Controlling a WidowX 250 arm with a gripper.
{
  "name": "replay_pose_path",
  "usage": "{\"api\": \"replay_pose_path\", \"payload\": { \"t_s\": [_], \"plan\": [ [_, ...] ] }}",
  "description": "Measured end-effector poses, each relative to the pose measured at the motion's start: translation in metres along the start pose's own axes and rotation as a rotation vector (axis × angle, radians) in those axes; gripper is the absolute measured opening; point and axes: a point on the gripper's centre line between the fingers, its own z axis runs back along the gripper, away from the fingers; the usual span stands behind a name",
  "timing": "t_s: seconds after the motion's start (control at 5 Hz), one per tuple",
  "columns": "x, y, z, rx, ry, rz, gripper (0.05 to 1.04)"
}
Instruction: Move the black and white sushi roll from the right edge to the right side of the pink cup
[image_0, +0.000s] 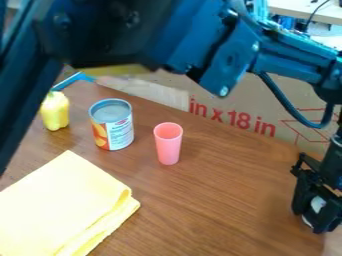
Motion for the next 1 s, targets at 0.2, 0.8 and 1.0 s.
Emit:
{"api": "replay_pose_path", "payload": {
  "t_s": [0.2, 0.8, 1.0],
  "plan": [
    [-0.02, -0.001, 0.028, 0.004, -0.064, 0.042, 0.533],
    [-0.097, 0.031, 0.051, 0.003, 0.002, 0.352, 0.533],
    [-0.116, 0.026, 0.043, -0.006, 0.037, 0.396, 0.533]
  ]
}}
